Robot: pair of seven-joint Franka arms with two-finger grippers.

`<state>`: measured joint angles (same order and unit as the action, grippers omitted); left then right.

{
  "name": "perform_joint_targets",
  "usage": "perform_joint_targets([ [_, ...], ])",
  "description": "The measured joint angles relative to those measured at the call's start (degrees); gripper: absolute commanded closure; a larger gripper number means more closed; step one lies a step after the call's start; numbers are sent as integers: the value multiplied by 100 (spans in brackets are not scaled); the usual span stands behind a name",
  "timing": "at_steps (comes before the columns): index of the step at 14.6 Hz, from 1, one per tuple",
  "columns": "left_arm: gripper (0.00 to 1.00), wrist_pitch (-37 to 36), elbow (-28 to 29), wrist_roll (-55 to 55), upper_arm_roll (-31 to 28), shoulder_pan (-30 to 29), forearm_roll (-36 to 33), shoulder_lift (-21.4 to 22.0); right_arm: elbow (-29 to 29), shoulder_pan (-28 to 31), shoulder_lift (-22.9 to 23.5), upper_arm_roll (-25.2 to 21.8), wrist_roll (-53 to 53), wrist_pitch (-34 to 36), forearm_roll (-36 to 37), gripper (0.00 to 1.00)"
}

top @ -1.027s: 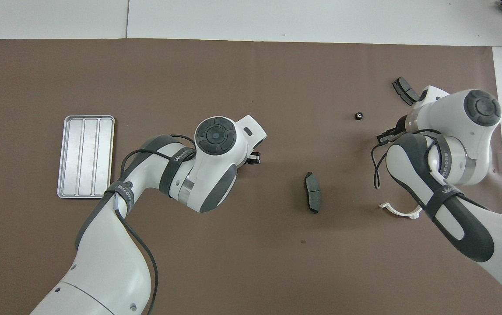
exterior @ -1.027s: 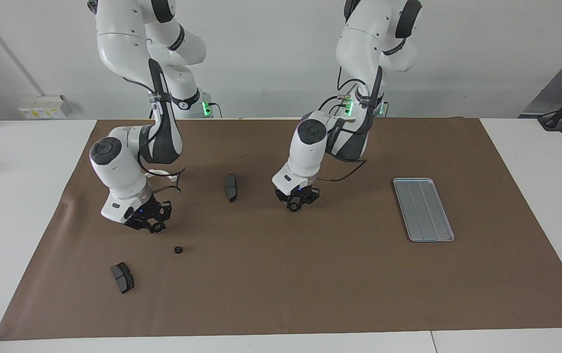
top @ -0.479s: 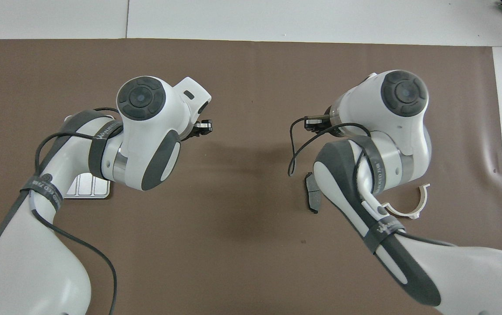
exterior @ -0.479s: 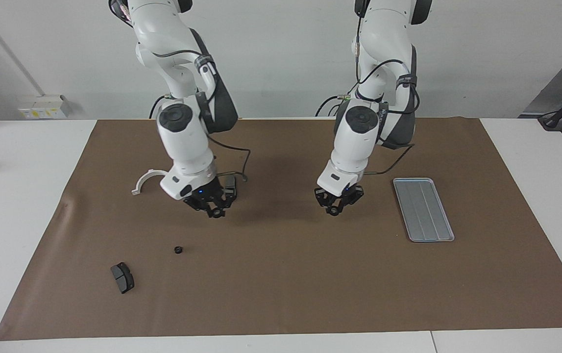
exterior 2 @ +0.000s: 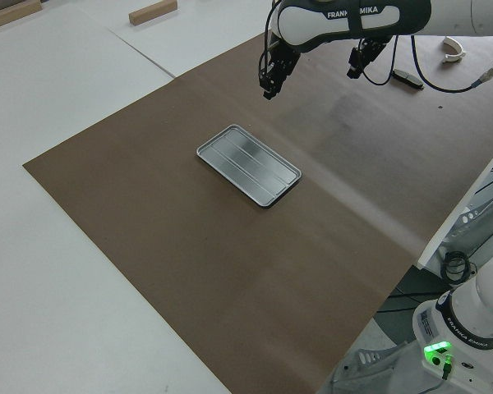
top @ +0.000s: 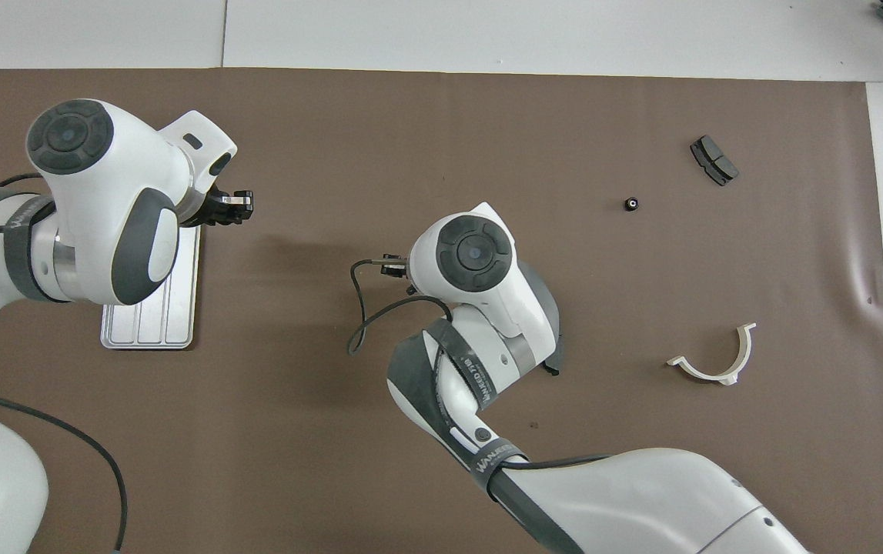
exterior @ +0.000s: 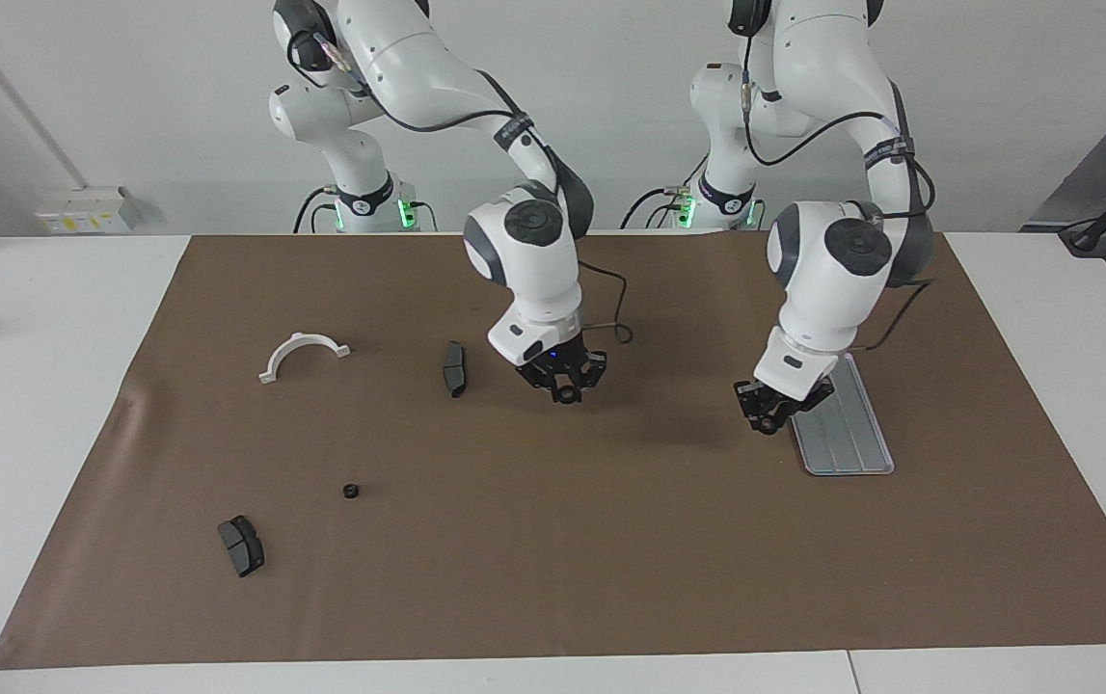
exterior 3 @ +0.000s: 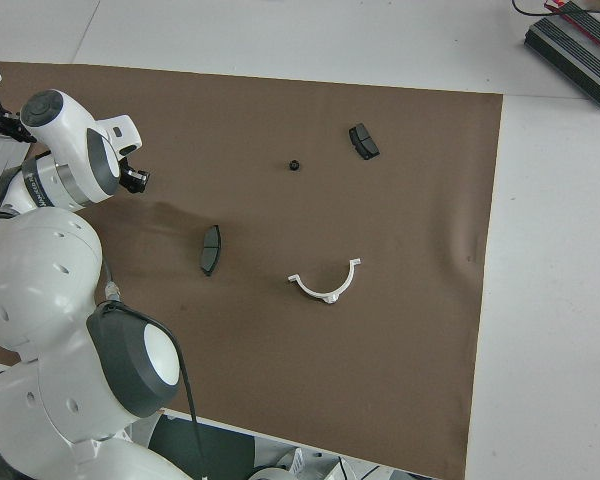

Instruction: Pick bearing gear from pile to tray

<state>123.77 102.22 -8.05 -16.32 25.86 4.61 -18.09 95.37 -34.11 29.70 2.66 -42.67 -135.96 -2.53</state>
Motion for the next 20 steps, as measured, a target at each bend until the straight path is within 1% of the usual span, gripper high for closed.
perform_joint_targets([
  [2, 100, 0, 67, 182, -4, -344, 0, 1, -78, -176, 291, -3, -140, -185, 1, 100],
  [4, 100, 6, 142, 439, -7, -665, 0, 10, -108, -167, 332, -21, -141, -185, 1, 100],
  [6, 100, 133, 354, 707, -7, -917, 0, 73, -147, -144, 329, -45, -141, -176, 9, 100],
  [7, 100, 353, 564, 787, -6, -1000, 0, 134, -161, -144, 328, -52, -141, -156, 47, 45],
  [8, 100, 636, 809, 881, -6, -1060, 0, 187, -163, -145, 328, -53, -141, -137, 101, 0],
  [10, 100, 1075, 1246, 1068, -5, -1152, 0, 269, -165, -149, 328, -53, -141, -105, 180, 0],
  [13, 100, 1197, 1521, 1161, -6, -1244, 0, 341, -215, -122, 256, -130, -141, 118, 295, 0],
  [14, 82, 1198, 1557, 1162, -5, -1270, 0, 367, -244, -41, 148, -168, -141, 240, 357, 0],
  [15, 1, 1199, 1594, 1167, -6, -1294, 0, 396, -248, 123, -9, -186, -128, 361, 450, 0],
  [16, 0, 1199, 1630, 1176, -6, -1311, 0, 420, -245, 355, -177, -190, -19, 473, 561, 0],
  [18, 0, 1199, 1665, 1185, -5, -1325, 0, 454, -225, 926, -428, -193, 625, 649, 636, 0],
  [20, 0, 1199, 1664, 1188, 3, -1326, 0, 475, -209, 1445, -487, -193, 1426, 736, 637, 0],
])
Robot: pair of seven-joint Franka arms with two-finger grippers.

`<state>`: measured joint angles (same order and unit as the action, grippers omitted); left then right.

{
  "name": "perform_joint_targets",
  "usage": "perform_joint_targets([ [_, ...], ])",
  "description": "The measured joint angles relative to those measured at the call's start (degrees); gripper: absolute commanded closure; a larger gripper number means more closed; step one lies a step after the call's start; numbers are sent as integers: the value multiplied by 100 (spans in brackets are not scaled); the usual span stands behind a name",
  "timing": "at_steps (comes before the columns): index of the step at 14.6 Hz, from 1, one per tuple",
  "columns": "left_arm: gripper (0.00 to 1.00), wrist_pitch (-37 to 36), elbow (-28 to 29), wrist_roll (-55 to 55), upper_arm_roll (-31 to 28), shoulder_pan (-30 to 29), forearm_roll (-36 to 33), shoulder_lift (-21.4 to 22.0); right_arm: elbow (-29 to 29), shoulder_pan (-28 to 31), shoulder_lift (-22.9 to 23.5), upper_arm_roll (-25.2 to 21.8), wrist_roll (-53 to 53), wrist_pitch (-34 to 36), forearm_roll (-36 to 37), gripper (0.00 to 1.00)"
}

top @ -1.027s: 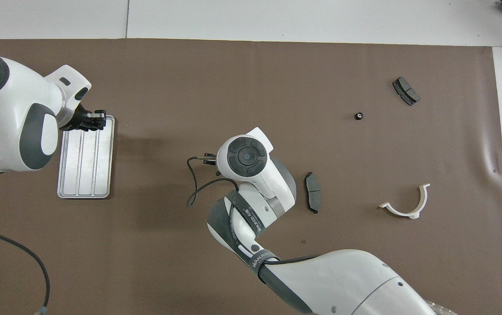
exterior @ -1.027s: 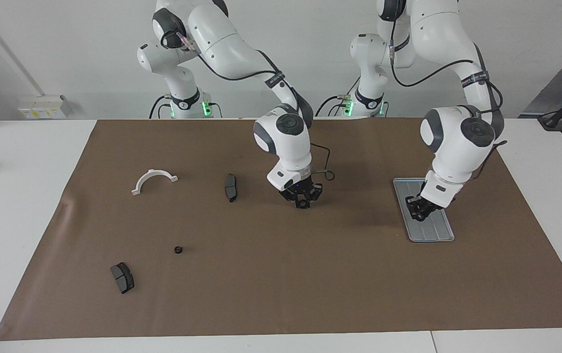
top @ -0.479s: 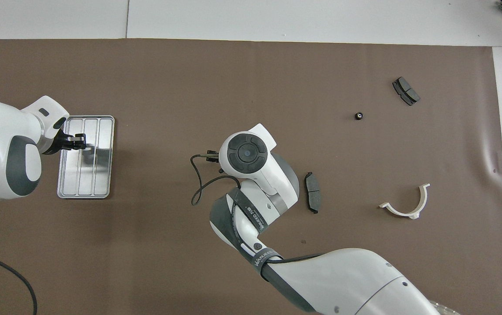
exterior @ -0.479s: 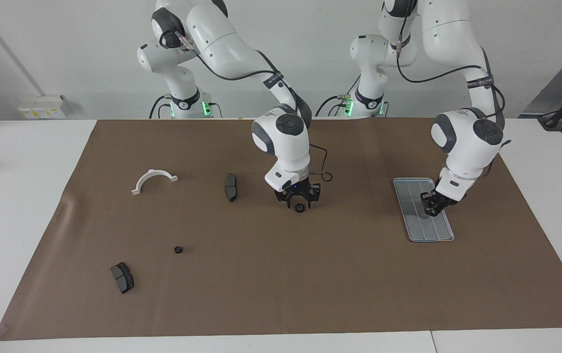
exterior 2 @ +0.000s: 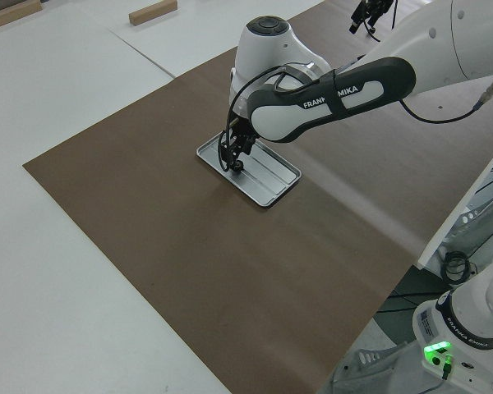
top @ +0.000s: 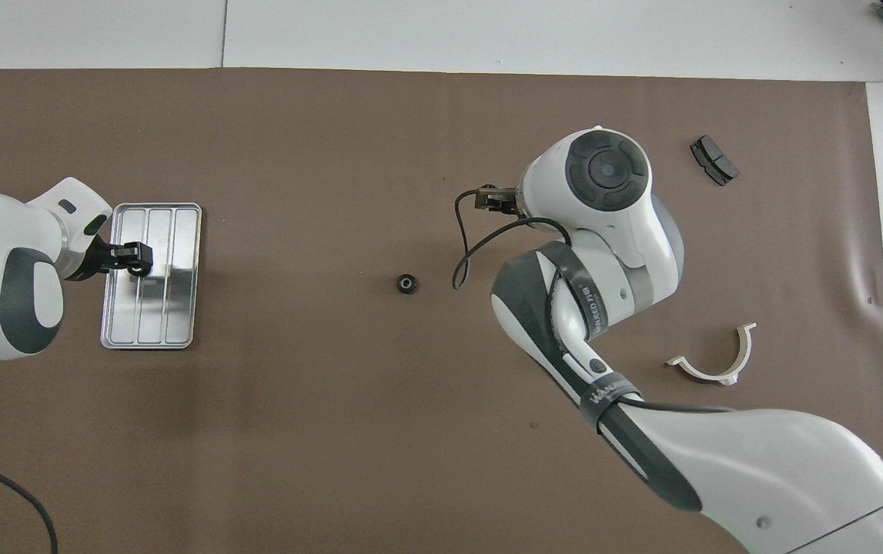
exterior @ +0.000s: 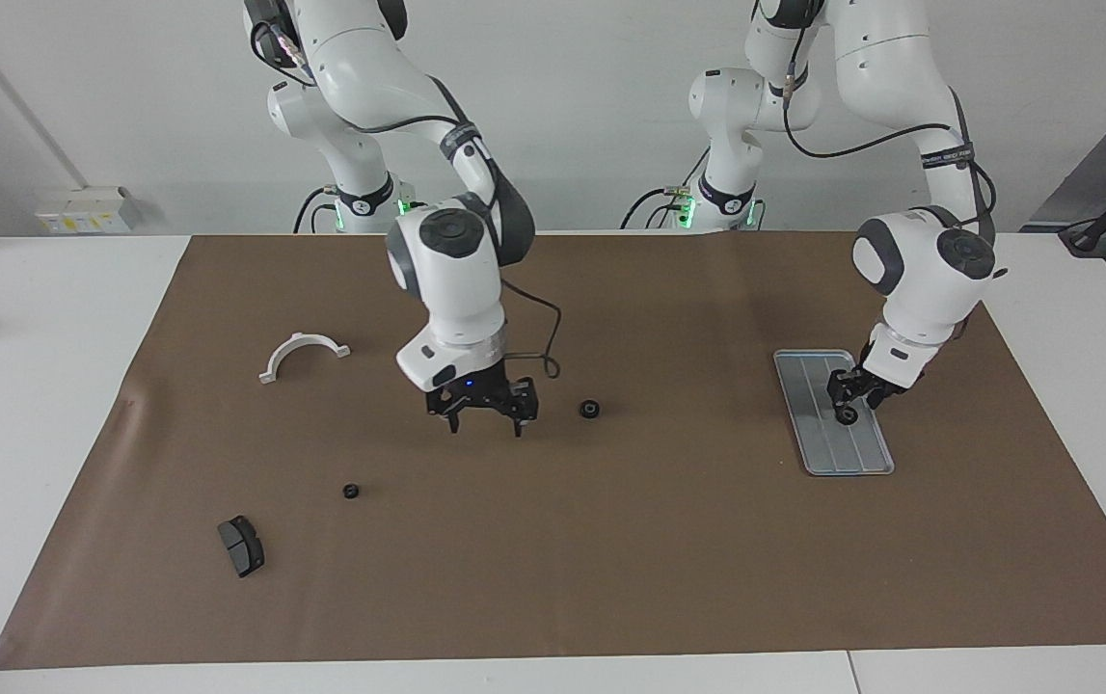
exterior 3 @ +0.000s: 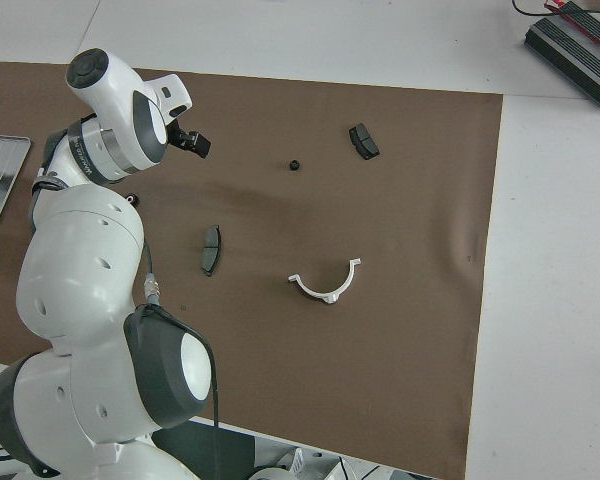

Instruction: Pick bearing gear from pile to tray

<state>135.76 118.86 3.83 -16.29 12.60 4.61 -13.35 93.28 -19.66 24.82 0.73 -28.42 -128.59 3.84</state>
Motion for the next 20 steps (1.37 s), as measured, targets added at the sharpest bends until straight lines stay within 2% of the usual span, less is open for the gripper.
perform_joint_targets([
  [3, 0, 0, -17, 1, 55, 5, 0, 84, 60, 611, 73, 1, 1077, 18, 2, 0],
  [6, 0, -1, -54, 1, 134, 144, 0, 179, 64, 935, 352, 3, 1509, -43, 5, 0],
  [9, 0, -1, -142, -116, 181, 726, 2, 206, 17, 1200, 612, 2, 2020, -351, 6, 0],
  [10, 0, -1, -191, -305, 190, 988, 9, 206, 18, 1320, 663, 5, 2237, -423, 3, 3],
  [12, 0, -32, -302, -936, 202, 1538, 13, 204, 31, 1407, 729, 12, 2398, -437, 1, 23],
  [14, 0, -105, -413, -1594, 210, 2095, 13, 195, 87, 1391, 755, 42, 2411, -438, 2, 33],
  [16, 0, -203, -549, -2031, 213, 2501, 13, 101, 151, 1391, 759, 52, 2432, -438, 2, 52],
  [18, 0, -275, -839, -2590, 214, 2882, 13, -220, 175, 1391, 759, 52, 2484, -438, 2, 56],
  [20, 0, -435, -1322, -2966, 216, 3189, 13, -654, 176, 1392, 758, 52, 2489, -438, 1, 63],
])
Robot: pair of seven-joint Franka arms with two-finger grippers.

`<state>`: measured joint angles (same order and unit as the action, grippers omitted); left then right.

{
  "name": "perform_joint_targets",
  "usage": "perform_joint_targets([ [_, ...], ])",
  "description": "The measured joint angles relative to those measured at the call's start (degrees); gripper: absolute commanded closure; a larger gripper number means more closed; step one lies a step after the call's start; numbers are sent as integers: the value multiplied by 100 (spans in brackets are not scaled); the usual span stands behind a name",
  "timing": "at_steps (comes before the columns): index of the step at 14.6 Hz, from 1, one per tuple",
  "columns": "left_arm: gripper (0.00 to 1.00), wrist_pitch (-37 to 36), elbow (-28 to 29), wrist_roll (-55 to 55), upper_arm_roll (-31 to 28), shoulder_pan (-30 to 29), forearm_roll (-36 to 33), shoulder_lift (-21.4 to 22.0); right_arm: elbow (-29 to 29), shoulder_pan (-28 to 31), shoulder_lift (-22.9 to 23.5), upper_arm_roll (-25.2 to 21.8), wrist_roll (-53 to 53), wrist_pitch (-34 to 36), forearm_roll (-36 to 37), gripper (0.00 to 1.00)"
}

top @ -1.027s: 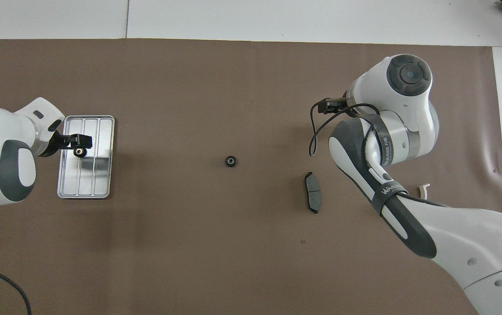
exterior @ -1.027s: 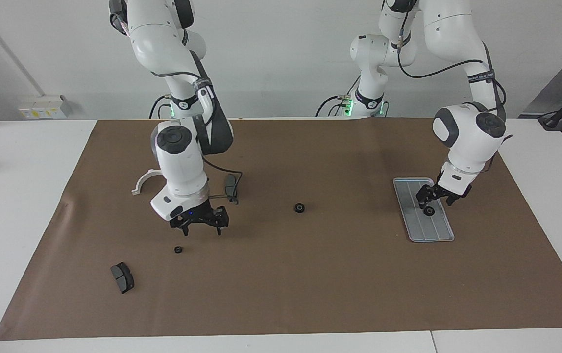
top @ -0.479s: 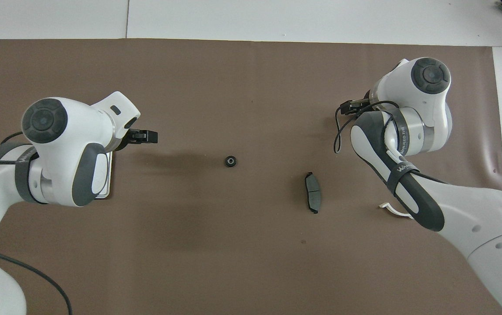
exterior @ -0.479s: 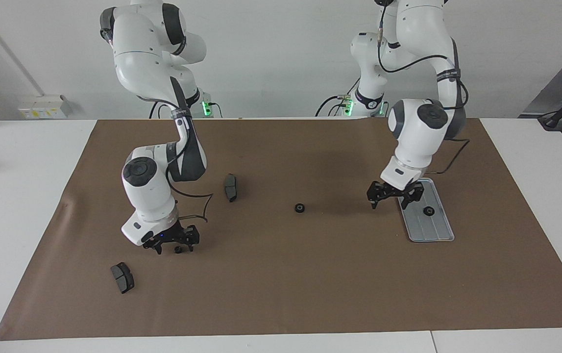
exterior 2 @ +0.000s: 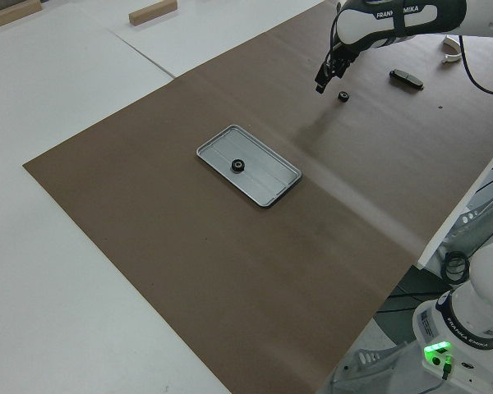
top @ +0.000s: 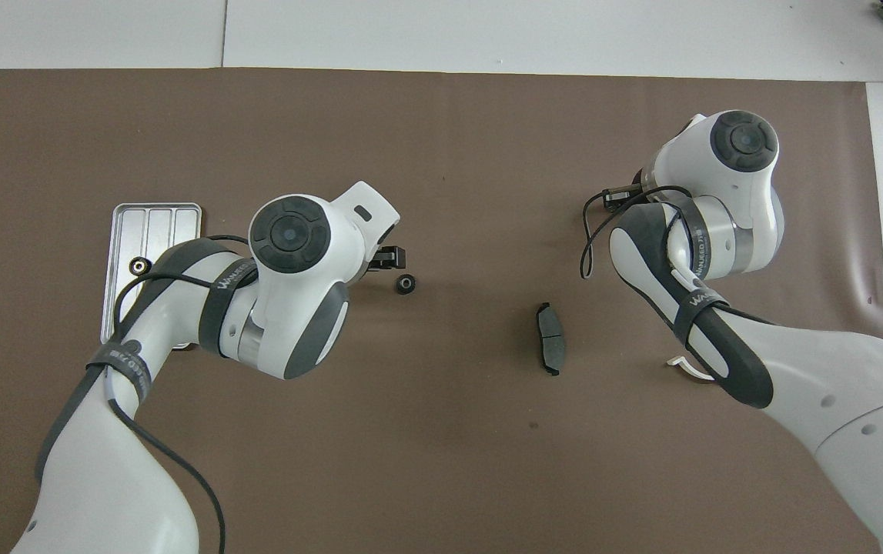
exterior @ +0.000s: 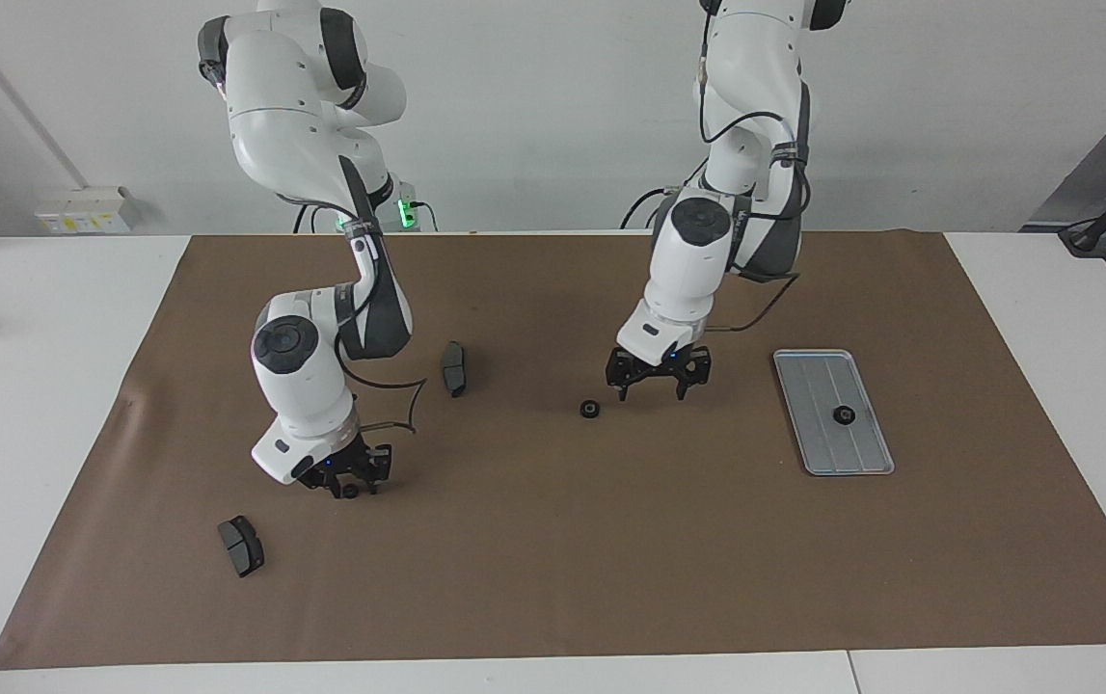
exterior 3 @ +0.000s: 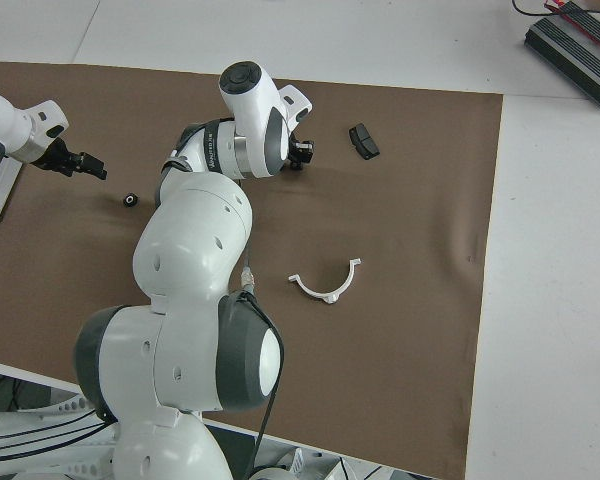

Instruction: Pick bearing gear from pile to tray

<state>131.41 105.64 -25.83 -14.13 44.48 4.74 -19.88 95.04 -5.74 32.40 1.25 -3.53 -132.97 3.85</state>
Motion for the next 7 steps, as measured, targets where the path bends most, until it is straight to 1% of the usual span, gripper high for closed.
perform_joint_targets([
  [1, 0, -89, -227, -195, 2, 113, 0, -184, -1, 1, -1, 1, 0, -2, 0, 63],
  [2, 0, -122, -381, -380, 2, 218, 0, -330, -2, 2, -2, 1, 1, -8, 0, 67],
  [3, 0, -130, -469, -511, -1, 313, 0, -449, 0, 6, -2, 1, 1, -20, 0, 85],
  [4, 0, -127, -509, -579, 0, 371, 0, -532, 1, 8, -2, 0, 1, -35, 0, 100],
  [7, 0, -126, -510, -597, -3, 448, 0, -639, 3, 7, -6, 5, 1, -45, -5, 100],
])
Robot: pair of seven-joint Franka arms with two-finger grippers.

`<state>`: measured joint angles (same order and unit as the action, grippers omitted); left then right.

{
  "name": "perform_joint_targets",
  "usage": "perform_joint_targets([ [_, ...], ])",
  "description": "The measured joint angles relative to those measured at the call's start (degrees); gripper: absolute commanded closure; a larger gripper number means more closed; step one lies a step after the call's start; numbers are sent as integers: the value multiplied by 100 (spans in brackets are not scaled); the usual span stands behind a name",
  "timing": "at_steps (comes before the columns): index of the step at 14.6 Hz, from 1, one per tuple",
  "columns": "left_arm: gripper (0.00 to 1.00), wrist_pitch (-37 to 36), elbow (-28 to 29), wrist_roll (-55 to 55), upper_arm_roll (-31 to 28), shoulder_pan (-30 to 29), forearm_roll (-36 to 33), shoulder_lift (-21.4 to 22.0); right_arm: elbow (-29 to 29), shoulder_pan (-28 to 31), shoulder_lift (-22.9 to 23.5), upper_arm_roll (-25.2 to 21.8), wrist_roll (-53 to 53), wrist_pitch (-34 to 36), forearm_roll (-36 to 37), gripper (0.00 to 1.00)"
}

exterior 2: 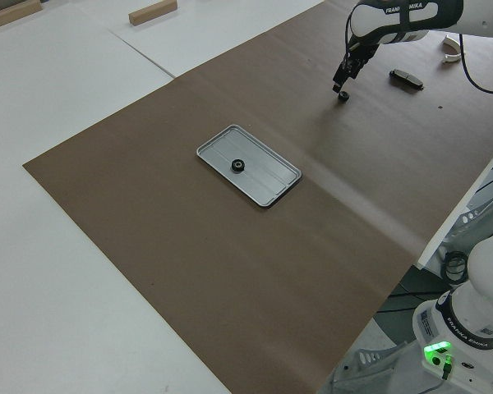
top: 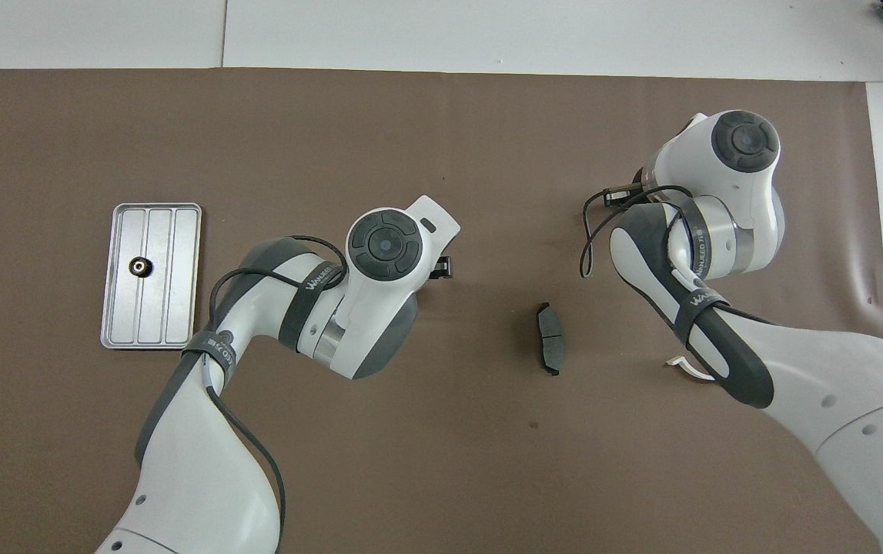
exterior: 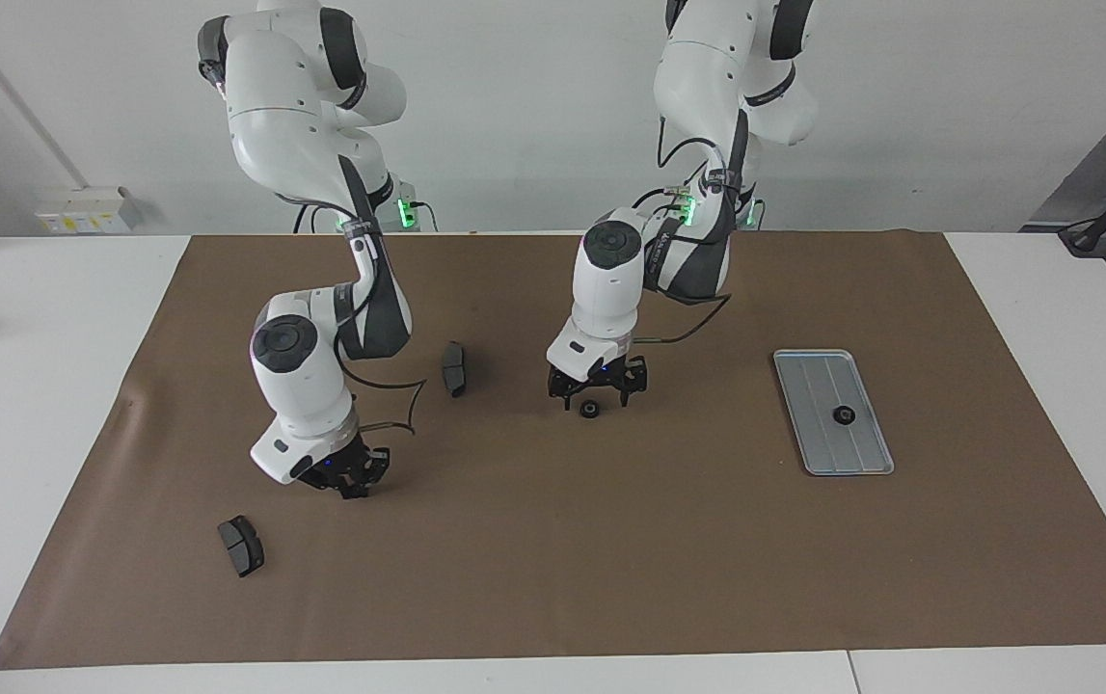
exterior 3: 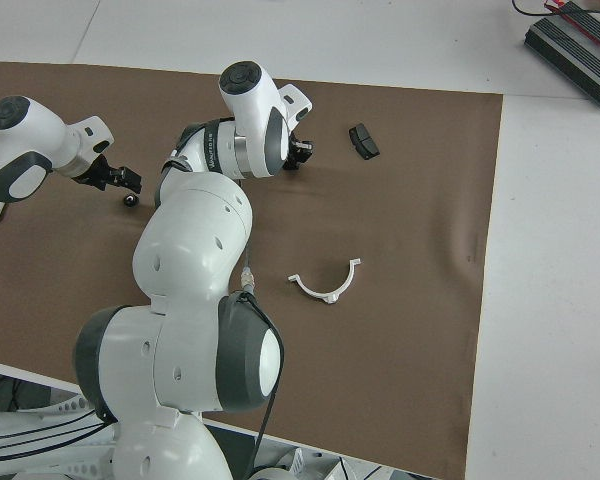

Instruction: Pick bearing gear from pile to tray

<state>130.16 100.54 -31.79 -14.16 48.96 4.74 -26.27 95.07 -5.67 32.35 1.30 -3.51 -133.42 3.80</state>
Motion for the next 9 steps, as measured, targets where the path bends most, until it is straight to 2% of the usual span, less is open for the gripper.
perform_joint_targets([
  [4, 0, 190, 204, -1, -1, 35, 0, -40, -22, -5, -9, 1, -16, 0, -3, 100],
  [5, 5, 231, 246, 0, -3, 35, 0, -45, -34, -11, -29, 2, -45, 0, -3, 100],
  [6, 18, 262, 268, -1, -3, 35, 0, -48, -51, -17, -73, 11, -120, 3, -4, 100],
  [7, 36, 269, 272, 0, -3, 35, 0, -49, -63, -27, -149, 31, -260, 33, -4, 100],
  [9, 58, 272, 273, 0, -3, 35, 0, -49, -84, -120, -377, 67, -646, 259, -4, 100],
])
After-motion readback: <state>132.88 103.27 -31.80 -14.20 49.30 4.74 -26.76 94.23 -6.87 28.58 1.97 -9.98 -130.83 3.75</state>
